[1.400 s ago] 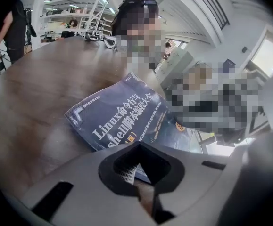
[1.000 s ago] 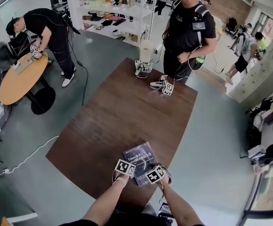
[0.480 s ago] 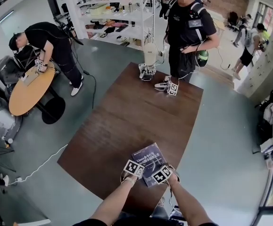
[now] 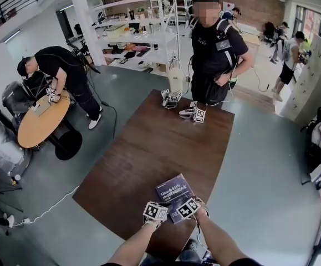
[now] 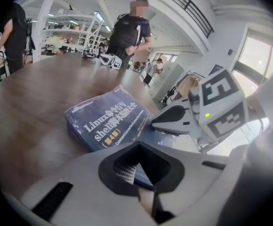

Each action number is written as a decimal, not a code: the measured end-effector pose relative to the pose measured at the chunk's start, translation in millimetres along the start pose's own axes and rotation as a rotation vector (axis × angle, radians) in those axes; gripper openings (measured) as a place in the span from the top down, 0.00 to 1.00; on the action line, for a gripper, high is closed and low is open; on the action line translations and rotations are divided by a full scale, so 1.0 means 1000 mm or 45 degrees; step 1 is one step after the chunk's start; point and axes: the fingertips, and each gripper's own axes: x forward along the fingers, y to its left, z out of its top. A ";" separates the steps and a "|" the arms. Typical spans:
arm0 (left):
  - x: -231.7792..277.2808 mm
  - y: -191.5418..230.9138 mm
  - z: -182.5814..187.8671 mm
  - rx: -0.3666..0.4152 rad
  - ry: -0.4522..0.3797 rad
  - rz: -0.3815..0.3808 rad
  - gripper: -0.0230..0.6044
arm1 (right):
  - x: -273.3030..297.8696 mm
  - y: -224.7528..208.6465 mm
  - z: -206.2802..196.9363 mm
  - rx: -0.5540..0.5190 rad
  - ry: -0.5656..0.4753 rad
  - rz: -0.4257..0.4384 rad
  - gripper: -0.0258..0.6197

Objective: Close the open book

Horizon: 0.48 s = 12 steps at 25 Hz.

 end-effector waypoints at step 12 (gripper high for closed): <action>-0.066 -0.045 -0.040 -0.084 -0.115 0.024 0.96 | -0.018 0.004 -0.015 -0.122 -0.234 -0.080 0.98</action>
